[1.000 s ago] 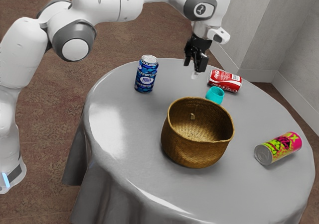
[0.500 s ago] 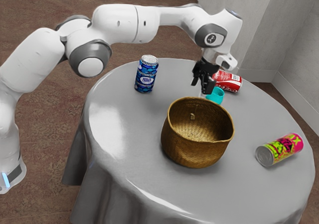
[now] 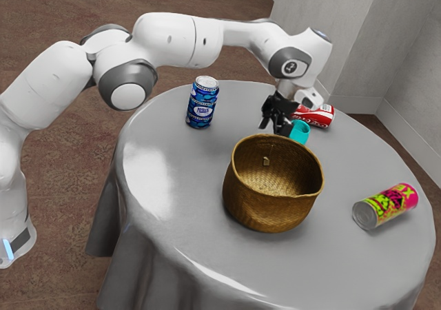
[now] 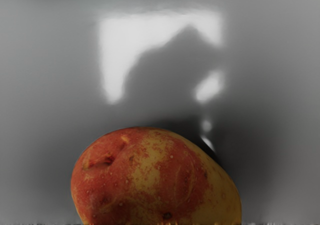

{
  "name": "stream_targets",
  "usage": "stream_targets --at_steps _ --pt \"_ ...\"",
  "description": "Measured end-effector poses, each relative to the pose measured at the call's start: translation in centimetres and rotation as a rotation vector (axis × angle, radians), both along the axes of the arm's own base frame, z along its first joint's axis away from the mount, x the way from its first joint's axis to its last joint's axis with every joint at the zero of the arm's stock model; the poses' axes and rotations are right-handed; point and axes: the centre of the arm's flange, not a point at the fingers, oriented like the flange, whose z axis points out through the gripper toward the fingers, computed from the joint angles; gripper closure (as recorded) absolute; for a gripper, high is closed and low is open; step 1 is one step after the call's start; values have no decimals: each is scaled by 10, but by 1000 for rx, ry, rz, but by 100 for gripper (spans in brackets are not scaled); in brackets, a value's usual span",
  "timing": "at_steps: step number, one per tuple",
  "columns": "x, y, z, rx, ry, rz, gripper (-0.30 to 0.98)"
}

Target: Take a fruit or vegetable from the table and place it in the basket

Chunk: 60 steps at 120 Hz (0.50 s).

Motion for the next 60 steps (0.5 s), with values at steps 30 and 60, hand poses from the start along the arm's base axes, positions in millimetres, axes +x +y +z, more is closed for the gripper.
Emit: stream_targets --at_steps 30,60 --pt "-5 3 -24 -6 45 8 0" --pt "-6 5 -37 -7 50 11 0"
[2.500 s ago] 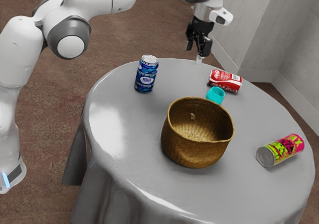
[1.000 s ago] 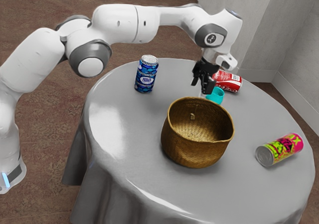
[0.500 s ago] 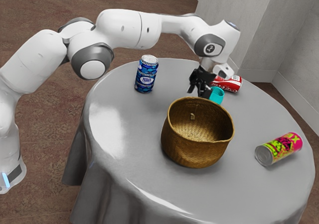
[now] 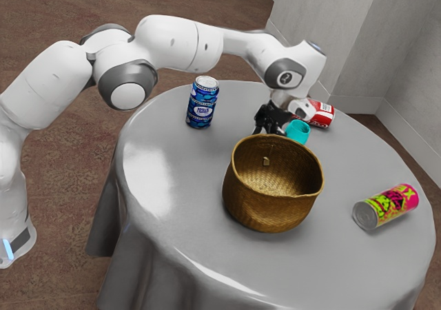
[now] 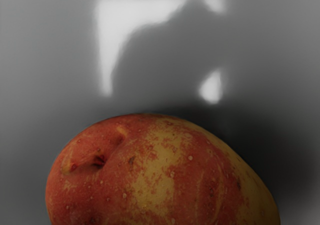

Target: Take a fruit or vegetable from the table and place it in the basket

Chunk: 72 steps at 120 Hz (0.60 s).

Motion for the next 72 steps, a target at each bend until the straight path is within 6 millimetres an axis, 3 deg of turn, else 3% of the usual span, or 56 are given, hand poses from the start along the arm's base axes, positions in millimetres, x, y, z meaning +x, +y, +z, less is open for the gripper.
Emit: stream_targets --at_steps 52,72 --pt "3 1 -5 5 -26 -1 0" --pt "3 1 -5 4 -29 0 9"
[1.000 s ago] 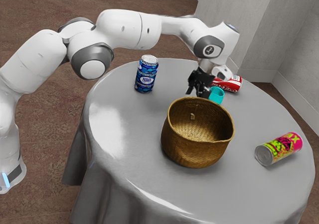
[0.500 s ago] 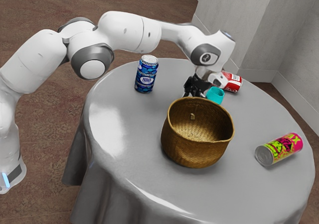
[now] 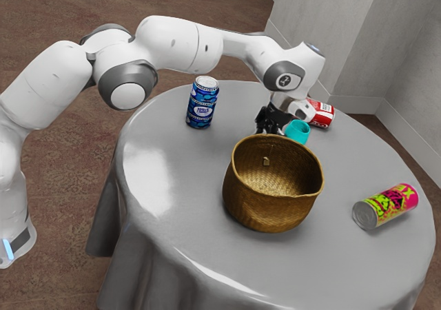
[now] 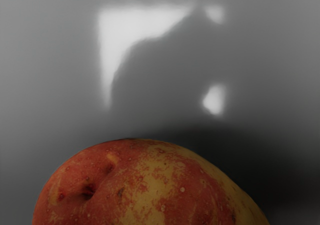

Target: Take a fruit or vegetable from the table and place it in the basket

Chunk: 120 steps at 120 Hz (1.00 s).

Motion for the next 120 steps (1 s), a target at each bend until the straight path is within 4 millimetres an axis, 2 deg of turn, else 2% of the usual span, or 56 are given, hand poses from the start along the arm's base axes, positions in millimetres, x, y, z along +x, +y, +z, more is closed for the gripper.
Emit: stream_targets --at_steps 31,62,108,120 --pt "0 0 0 2 -2 2 24" --pt "1 0 0 8 -3 2 32" --pt "1 -1 1 8 -5 2 34" --pt "1 -1 1 8 -6 1 44"
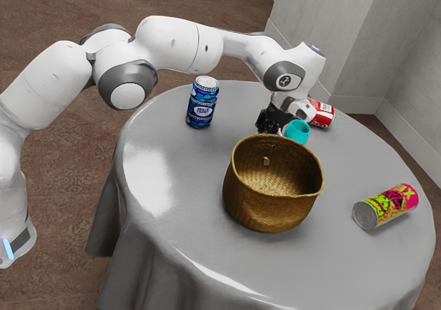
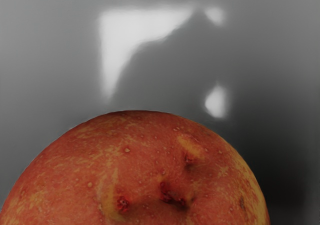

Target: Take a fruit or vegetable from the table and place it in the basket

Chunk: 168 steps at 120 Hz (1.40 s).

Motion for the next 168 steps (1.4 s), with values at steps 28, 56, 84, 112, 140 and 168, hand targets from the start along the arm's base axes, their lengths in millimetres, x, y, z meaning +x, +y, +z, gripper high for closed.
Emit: stream_targets --at_steps 28,56,84,112,140,168 --pt "0 -2 3 15 -4 -11 47" --pt "0 -5 18 36 -24 -23 47" --pt "-1 -5 36 46 -44 -25 47" --pt "-6 -2 67 65 -70 -26 47" --pt "-16 -10 134 86 -136 -40 48" --pt "-44 -31 205 87 -192 -68 48"
